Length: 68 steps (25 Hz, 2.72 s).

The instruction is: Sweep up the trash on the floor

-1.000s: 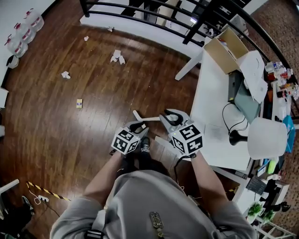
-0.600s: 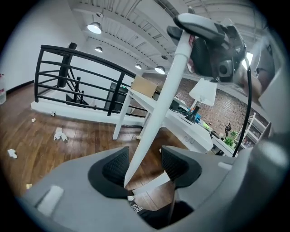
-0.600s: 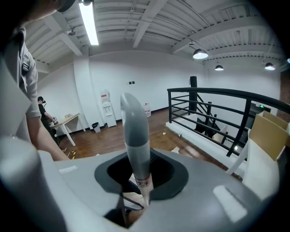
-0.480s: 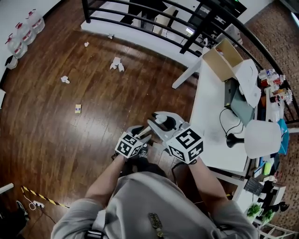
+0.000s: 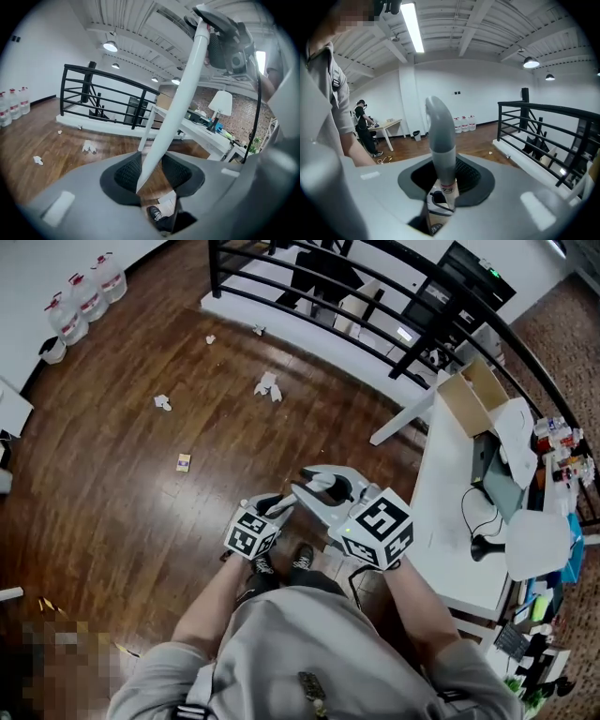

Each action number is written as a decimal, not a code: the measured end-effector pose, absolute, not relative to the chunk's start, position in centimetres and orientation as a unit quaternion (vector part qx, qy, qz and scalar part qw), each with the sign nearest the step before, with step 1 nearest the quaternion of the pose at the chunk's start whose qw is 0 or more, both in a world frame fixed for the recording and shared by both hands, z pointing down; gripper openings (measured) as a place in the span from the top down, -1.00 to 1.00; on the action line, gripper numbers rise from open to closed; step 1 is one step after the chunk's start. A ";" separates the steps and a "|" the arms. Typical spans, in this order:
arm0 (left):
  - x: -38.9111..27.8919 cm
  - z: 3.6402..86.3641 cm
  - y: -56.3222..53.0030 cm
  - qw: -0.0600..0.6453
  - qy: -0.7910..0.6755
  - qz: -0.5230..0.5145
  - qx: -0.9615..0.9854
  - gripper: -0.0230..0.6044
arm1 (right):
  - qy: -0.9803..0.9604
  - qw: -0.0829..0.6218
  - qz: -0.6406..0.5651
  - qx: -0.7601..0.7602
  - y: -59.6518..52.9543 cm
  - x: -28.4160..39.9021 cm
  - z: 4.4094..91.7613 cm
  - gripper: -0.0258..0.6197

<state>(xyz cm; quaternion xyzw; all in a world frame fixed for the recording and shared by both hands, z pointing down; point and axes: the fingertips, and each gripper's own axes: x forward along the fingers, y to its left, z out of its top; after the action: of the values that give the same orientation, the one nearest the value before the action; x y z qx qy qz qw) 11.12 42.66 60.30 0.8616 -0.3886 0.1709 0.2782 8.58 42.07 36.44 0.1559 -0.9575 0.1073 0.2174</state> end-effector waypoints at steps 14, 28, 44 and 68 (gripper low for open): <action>-4.4 60.1 41.3 0.273 -0.500 0.201 0.797 0.46 | -0.973 0.198 0.101 0.055 40.4 -2.1 37.0 0.66; -15.7 62.8 32.3 0.287 -0.563 0.243 0.736 0.47 | -0.975 0.184 0.121 -0.020 29.9 -11.5 39.9 0.66; -34.9 76.1 25.6 0.379 -0.551 0.214 0.712 0.45 | -0.939 0.306 0.149 -0.047 20.8 -34.0 53.9 0.66; -31.9 75.6 -6.4 0.329 -0.494 0.179 0.784 0.44 | -0.945 0.306 0.081 0.086 -8.2 -31.6 52.5 0.67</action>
<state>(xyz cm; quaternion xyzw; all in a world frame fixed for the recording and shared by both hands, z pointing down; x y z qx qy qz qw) -31.86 -6.45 75.59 0.7845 -0.4940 0.1793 0.3292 -31.56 -8.19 52.46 0.0858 -0.9447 0.0815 0.3058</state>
